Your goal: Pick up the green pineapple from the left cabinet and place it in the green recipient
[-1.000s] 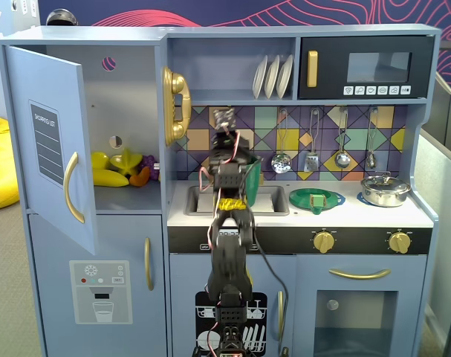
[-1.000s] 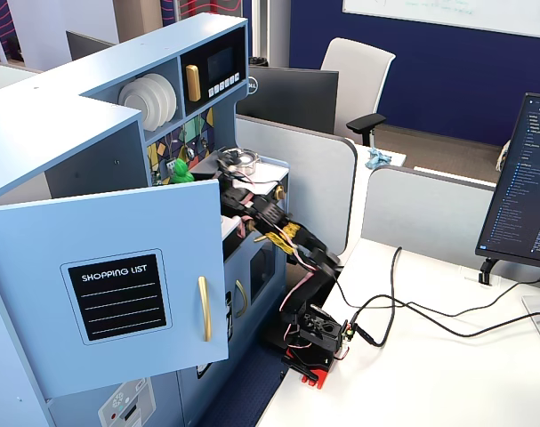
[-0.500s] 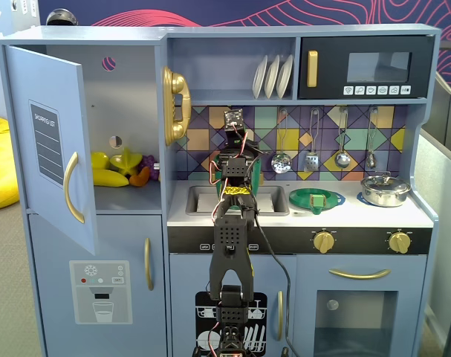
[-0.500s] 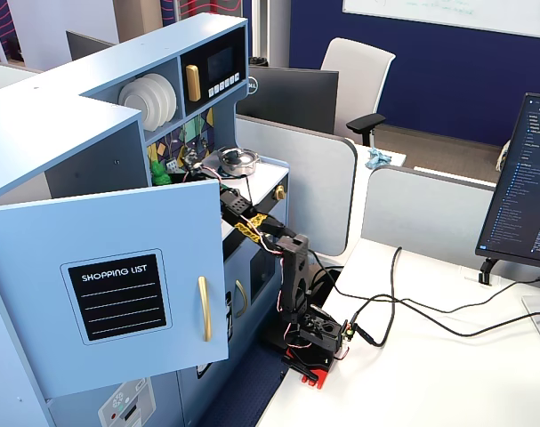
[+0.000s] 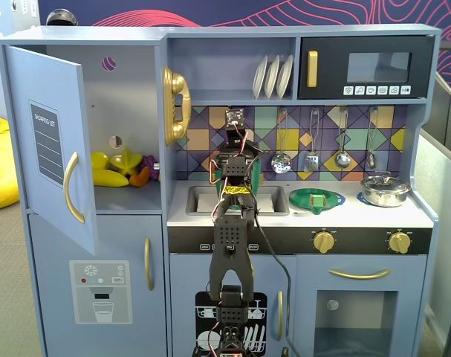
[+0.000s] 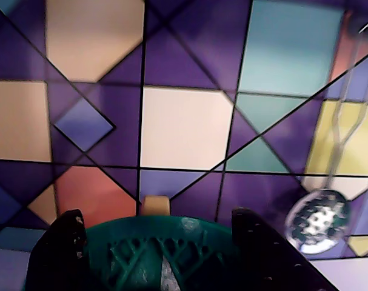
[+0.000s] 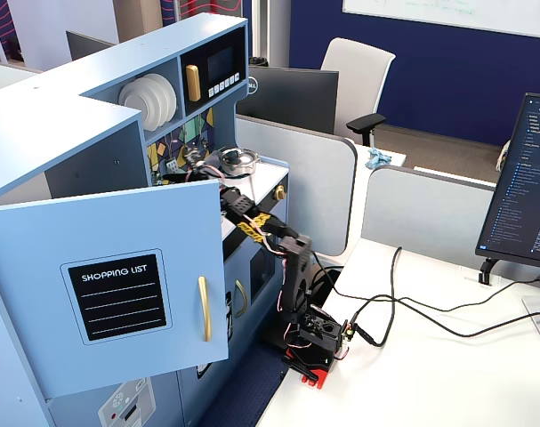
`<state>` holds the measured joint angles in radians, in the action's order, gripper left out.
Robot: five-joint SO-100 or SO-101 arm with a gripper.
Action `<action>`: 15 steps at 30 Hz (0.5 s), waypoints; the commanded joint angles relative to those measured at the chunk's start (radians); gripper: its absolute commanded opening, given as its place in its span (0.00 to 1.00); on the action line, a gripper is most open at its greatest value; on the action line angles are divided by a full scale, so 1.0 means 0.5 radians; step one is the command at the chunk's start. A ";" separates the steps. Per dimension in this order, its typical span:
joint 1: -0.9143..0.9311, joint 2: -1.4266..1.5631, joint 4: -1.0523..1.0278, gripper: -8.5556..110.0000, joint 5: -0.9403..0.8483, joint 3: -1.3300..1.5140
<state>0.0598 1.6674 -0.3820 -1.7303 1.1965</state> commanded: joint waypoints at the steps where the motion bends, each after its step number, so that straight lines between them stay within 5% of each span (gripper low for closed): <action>1: -0.083 0.657 -0.184 0.25 0.006 0.252; 15: -0.040 2.322 -0.994 0.23 -0.086 1.657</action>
<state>0.0169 2.6430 -0.8222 -1.7702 1.8438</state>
